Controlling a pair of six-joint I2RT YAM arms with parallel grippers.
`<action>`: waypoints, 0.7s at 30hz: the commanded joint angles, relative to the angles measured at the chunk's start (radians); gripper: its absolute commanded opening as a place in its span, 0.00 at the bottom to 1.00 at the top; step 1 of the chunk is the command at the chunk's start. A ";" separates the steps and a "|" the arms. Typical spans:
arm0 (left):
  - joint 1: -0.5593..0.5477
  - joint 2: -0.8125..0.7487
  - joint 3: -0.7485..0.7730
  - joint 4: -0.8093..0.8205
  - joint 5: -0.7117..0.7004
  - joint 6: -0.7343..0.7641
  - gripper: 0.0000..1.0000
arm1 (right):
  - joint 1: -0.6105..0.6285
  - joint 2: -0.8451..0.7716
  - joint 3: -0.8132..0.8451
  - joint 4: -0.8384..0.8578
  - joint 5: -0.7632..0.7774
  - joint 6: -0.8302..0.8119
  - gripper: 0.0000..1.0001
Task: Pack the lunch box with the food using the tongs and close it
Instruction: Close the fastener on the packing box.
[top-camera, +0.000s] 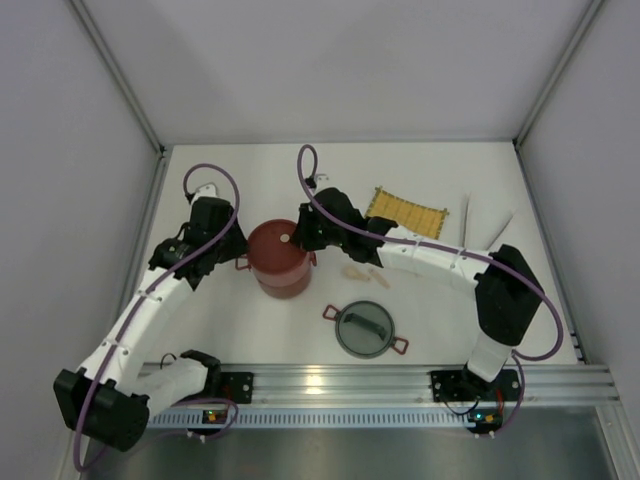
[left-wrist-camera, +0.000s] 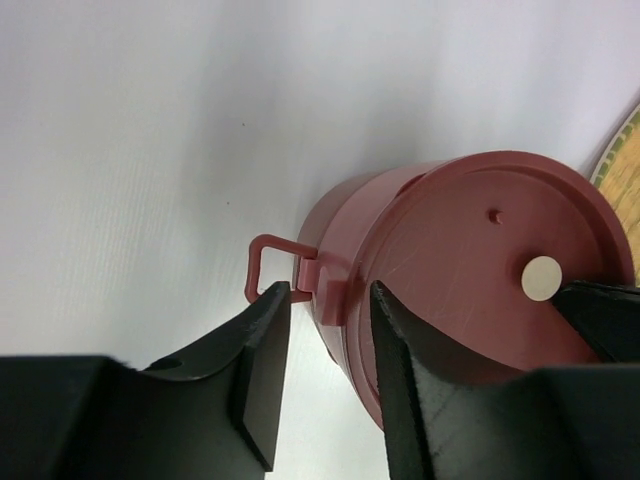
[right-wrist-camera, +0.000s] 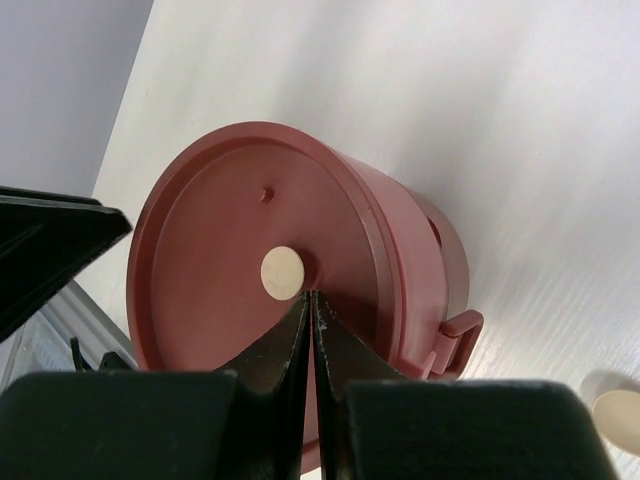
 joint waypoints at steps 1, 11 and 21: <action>-0.004 -0.062 0.057 0.054 -0.066 -0.007 0.44 | 0.007 0.061 -0.009 -0.149 0.073 -0.026 0.02; -0.004 -0.129 0.027 -0.021 -0.261 -0.134 0.43 | 0.005 0.079 -0.005 -0.151 0.074 -0.027 0.02; -0.003 -0.194 -0.131 -0.012 -0.316 -0.213 0.30 | 0.005 0.087 -0.002 -0.154 0.082 -0.030 0.02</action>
